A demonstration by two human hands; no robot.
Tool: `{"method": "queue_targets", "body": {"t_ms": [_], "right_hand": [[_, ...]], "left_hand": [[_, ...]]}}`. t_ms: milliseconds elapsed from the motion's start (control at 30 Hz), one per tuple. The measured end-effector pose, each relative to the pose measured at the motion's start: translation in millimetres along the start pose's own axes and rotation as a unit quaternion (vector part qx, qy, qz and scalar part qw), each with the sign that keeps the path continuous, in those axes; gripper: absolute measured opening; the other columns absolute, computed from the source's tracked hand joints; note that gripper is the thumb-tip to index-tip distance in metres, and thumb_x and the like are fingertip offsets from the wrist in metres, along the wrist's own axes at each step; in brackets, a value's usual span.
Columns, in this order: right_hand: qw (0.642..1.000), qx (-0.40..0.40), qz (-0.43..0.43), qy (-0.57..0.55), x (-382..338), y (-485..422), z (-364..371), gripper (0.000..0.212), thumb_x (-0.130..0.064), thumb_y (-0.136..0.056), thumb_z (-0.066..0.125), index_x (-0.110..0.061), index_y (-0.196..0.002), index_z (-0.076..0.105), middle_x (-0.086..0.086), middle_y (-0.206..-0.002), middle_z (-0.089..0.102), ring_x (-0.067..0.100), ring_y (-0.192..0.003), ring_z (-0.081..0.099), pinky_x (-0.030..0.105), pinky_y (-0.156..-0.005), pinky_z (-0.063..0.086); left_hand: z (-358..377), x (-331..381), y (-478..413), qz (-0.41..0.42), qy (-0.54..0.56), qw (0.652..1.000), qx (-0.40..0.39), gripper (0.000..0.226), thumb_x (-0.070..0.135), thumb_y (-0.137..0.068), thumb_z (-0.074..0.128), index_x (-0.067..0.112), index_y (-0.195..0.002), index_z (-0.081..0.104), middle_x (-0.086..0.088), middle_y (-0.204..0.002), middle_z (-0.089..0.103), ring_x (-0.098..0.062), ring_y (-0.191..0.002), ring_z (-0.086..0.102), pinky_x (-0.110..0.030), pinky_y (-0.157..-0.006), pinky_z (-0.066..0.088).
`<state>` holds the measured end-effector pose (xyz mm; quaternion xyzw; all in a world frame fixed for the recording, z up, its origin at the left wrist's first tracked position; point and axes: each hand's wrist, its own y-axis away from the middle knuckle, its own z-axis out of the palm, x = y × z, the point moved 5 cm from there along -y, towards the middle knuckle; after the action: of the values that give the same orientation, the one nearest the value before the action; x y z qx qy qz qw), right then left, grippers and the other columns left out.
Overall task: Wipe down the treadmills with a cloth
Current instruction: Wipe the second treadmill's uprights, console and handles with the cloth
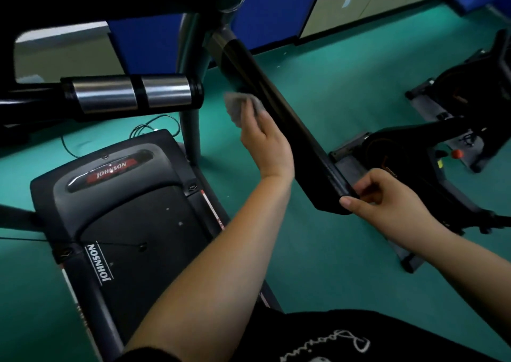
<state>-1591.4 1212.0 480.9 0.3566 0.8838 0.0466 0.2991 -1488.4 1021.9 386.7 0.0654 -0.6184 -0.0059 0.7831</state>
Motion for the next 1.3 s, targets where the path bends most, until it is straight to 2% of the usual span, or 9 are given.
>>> {"method": "queue_targets", "body": {"t_ms": [100, 233, 433, 533, 667, 900, 1100, 1200, 1300], "right_hand": [[1.0, -0.001, -0.002, -0.005, -1, 0, 1, 0.029, -0.031, -0.075, 0.077, -0.02, -0.079, 0.051, 0.0, -0.072, 0.062, 0.014, -0.068, 0.058, 0.03, -0.062, 0.043], [1.0, -0.004, -0.006, -0.008, -2, -3, 0, 0.029, -0.03, -0.074, 0.078, -0.018, -0.079, 0.052, 0.003, -0.074, 0.064, 0.018, -0.07, 0.06, 0.032, -0.064, 0.044], [1.0, 0.003, -0.011, -0.023, 3, -3, 2, 0.03, -0.027, -0.074, 0.079, -0.018, -0.078, 0.051, 0.005, -0.074, 0.065, 0.023, -0.074, 0.063, 0.038, -0.069, 0.047], [1.0, -0.004, -0.019, -0.021, 1, -3, 0, 0.029, -0.026, -0.075, 0.078, -0.017, -0.079, 0.051, 0.004, -0.074, 0.063, 0.018, -0.071, 0.06, 0.032, -0.064, 0.044], [0.999, -0.008, -0.025, -0.025, 1, -2, 1, 0.03, -0.027, -0.076, 0.077, -0.017, -0.079, 0.05, 0.0, -0.071, 0.06, 0.01, -0.063, 0.052, 0.025, -0.059, 0.039], [0.999, 0.011, -0.034, -0.027, 2, -2, 1, 0.031, -0.029, -0.076, 0.077, -0.012, -0.08, 0.052, -0.001, -0.065, 0.054, 0.011, -0.057, 0.046, 0.025, -0.055, 0.037], [0.997, 0.048, -0.044, -0.039, 4, 0, 3, 0.031, -0.029, -0.075, 0.078, -0.01, -0.08, 0.054, -0.004, -0.062, 0.051, 0.009, -0.056, 0.044, 0.025, -0.054, 0.034], [0.997, 0.052, -0.031, -0.045, 7, 0, 6, 0.032, -0.031, -0.074, 0.079, -0.012, -0.079, 0.054, -0.002, -0.066, 0.054, 0.013, -0.059, 0.047, 0.027, -0.056, 0.037], [0.994, 0.098, -0.053, -0.024, 2, 6, 3, 0.026, -0.029, -0.074, 0.079, -0.018, -0.088, 0.06, -0.001, -0.087, 0.057, 0.013, -0.077, 0.057, 0.028, -0.073, 0.046]], "left_hand": [[0, 8, 15, 0.063, -0.015, 0.998, -0.016, 0.046, 0.022, -0.095, 0.04, 0.003, -0.136, 0.048, -0.004, -0.136, 0.052, 0.0, -0.122, 0.043, -0.02, -0.107, 0.033], [10, 28, -49, 0.13, -0.053, 0.99, -0.033, 0.047, 0.019, -0.095, 0.041, -0.003, -0.136, 0.047, -0.018, -0.139, 0.05, -0.021, -0.128, 0.047, -0.023, -0.108, 0.033], [1, -5, -103, -0.027, 0.014, 0.998, -0.062, 0.05, 0.037, -0.1, 0.034, 0.02, -0.147, 0.032, -0.005, -0.154, 0.031, -0.02, -0.14, 0.032, -0.038, -0.115, 0.027], [-1, -9, -69, -0.065, 0.076, 0.994, -0.051, 0.046, 0.027, -0.102, 0.033, 0.015, -0.147, 0.033, -0.003, -0.154, 0.032, -0.016, -0.14, 0.031, -0.029, -0.114, 0.024], [-5, -18, 0, -0.068, 0.091, 0.992, -0.058, 0.051, 0.03, -0.098, 0.035, 0.016, -0.146, 0.035, 0.0, -0.153, 0.032, -0.011, -0.142, 0.027, -0.035, -0.119, 0.018], [-6, -23, 87, -0.028, 0.017, 0.996, -0.078, 0.059, 0.043, -0.092, 0.034, 0.024, -0.149, 0.028, 0.007, -0.158, 0.02, -0.002, -0.144, 0.015, -0.04, -0.12, 0.013], [-13, -5, 141, -0.019, -0.049, 0.988, -0.145, 0.054, 0.029, -0.097, 0.033, 0.023, -0.149, 0.022, 0.015, -0.154, 0.012, 0.0, -0.144, 0.01, -0.028, -0.119, 0.01], [-29, 6, 154, -0.041, -0.069, 0.976, -0.2, 0.048, 0.019, -0.099, 0.042, 0.026, -0.145, 0.031, 0.014, -0.151, 0.022, 0.006, -0.138, 0.02, -0.015, -0.113, 0.017], [-54, 27, 135, -0.083, -0.079, 0.975, -0.189, 0.034, 0.016, -0.095, 0.054, 0.032, -0.125, 0.05, 0.011, -0.127, 0.053, 0.014, -0.111, 0.048, -0.008, -0.096, 0.036]]}}
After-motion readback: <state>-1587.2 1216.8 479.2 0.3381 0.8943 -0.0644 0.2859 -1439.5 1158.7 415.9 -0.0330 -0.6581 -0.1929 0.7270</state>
